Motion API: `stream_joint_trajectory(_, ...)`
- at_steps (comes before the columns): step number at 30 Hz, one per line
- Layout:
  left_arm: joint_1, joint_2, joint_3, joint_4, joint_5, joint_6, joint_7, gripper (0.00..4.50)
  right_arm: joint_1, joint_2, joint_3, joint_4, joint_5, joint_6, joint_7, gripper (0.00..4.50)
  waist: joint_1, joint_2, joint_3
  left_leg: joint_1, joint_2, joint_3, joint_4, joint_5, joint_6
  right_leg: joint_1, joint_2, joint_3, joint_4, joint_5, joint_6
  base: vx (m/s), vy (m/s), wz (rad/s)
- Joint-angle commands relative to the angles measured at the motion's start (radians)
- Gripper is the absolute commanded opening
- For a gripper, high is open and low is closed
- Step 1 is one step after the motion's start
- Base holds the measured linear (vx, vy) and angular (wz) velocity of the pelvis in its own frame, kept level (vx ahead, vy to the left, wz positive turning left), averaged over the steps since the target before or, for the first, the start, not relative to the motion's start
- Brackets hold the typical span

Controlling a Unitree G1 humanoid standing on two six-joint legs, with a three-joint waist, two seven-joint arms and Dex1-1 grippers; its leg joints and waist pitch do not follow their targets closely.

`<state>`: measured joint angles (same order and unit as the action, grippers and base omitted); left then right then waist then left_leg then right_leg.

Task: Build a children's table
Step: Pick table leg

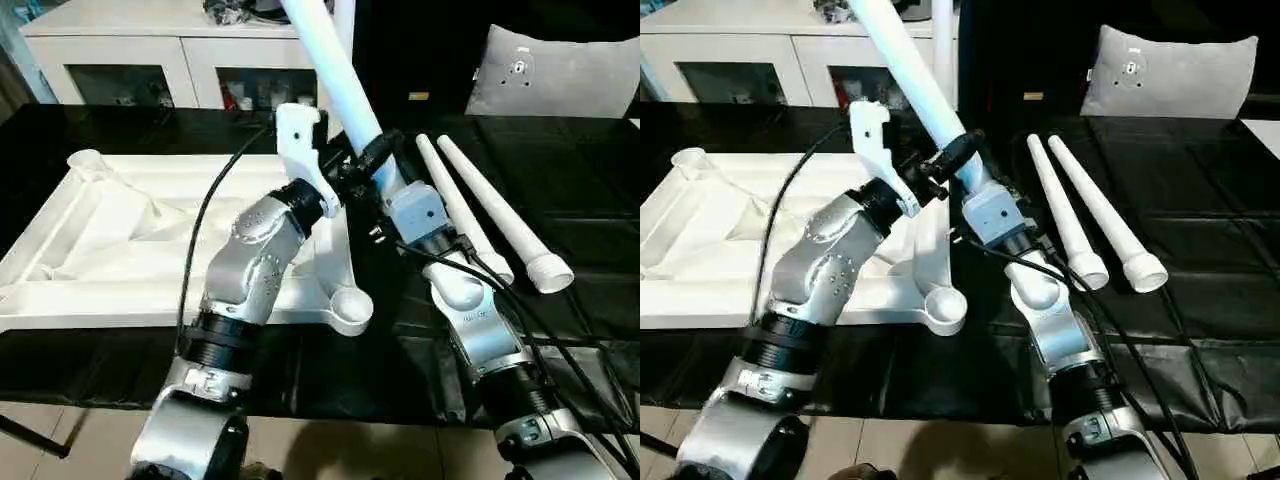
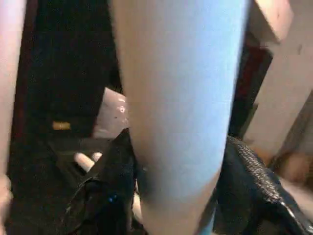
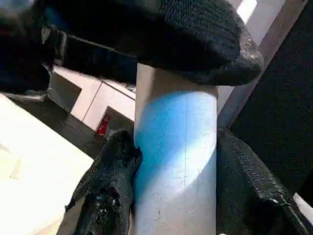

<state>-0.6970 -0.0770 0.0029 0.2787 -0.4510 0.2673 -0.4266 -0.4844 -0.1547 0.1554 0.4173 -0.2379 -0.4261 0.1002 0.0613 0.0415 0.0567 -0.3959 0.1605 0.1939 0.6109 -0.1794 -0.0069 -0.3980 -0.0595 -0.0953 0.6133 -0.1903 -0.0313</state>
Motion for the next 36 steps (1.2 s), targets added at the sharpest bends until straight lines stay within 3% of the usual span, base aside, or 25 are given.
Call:
stream_joint_trajectory(1,-0.008,-0.017,0.022,-0.040,-0.052,0.025,0.014,1.97,-0.009,-0.001,0.018,0.008,-0.018,-0.004,0.012,1.86,0.003,-0.024,-0.076,0.019,0.069,-0.033,-0.054,-0.127,0.112,0.057,-0.097,0.064,-0.072,-0.133,-0.187,0.000,0.000,0.00)
stream_joint_trajectory(10,-0.018,-0.017,0.039,-0.030,-0.033,0.025,0.042,1.89,-0.010,-0.005,0.023,0.009,-0.006,0.001,0.029,1.86,0.002,-0.025,-0.076,0.017,0.068,-0.034,-0.054,-0.122,0.121,0.057,-0.097,0.064,-0.074,-0.143,-0.168,0.000,0.000,0.00)
stream_joint_trajectory(11,-0.019,-0.017,0.041,-0.031,-0.030,0.027,0.045,1.89,-0.009,-0.003,0.022,0.009,0.007,0.000,0.040,2.42,0.002,-0.026,-0.076,0.018,0.068,-0.034,-0.054,-0.123,0.122,0.057,-0.097,0.064,-0.075,-0.144,-0.168,0.000,0.000,0.00)
stream_joint_trajectory(12,-0.020,-0.017,0.042,-0.031,-0.029,0.028,0.046,1.89,-0.009,-0.002,0.021,0.009,0.011,0.000,0.044,2.55,0.002,-0.025,-0.076,0.017,0.068,-0.034,-0.054,-0.124,0.122,0.057,-0.097,0.064,-0.075,-0.146,-0.169,0.000,0.000,0.00)
stream_joint_trajectory(20,-0.032,0.006,0.060,-0.005,-0.005,0.015,0.075,1.89,-0.004,-0.002,0.020,0.003,0.046,0.011,0.087,3.00,0.001,-0.025,-0.076,0.017,0.069,-0.035,-0.055,-0.127,0.121,0.057,-0.097,0.062,-0.076,-0.149,-0.169,0.000,0.000,0.00)
stream_joint_trajectory(22,-0.035,0.013,0.066,0.002,-0.003,0.012,0.075,1.89,-0.002,-0.004,0.020,0.001,0.057,0.014,0.103,3.34,0.000,-0.024,-0.076,0.018,0.070,-0.036,-0.055,-0.131,0.120,0.057,-0.098,0.063,-0.076,-0.158,-0.167,0.000,0.000,0.00)
stream_joint_trajectory(25,-0.044,0.041,0.086,0.020,0.003,0.003,0.080,1.89,0.014,-0.024,0.016,-0.037,0.118,0.004,0.181,3.64,0.003,-0.023,-0.076,0.018,0.071,-0.036,-0.054,-0.130,0.126,0.058,-0.098,0.063,-0.075,-0.147,-0.166,0.000,0.000,0.00)
stream_joint_trajectory(28,-0.047,0.073,0.101,0.025,0.008,0.001,0.079,1.89,0.037,-0.050,0.018,-0.098,0.200,0.044,0.284,3.80,0.003,-0.023,-0.077,0.017,0.072,-0.037,-0.054,-0.118,0.137,0.058,-0.096,0.063,-0.072,-0.124,-0.172,0.000,0.000,0.00)
stream_joint_trajectory(30,-0.047,0.080,0.104,0.026,0.011,0.000,0.079,1.89,0.041,-0.057,0.019,-0.105,0.210,0.054,0.301,3.95,0.004,-0.022,-0.078,0.018,0.074,-0.038,-0.054,-0.106,0.144,0.058,-0.096,0.063,-0.069,-0.109,-0.180,0.000,0.000,0.00)
stream_joint_trajectory(36,-0.052,0.121,0.103,0.037,0.030,-0.007,0.046,1.89,0.054,-0.054,-0.004,-0.157,0.305,0.149,0.374,4.50,0.008,-0.023,-0.077,0.018,0.075,-0.039,-0.056,-0.128,0.128,0.057,-0.100,0.063,-0.075,-0.156,-0.182,0.000,0.000,0.00)
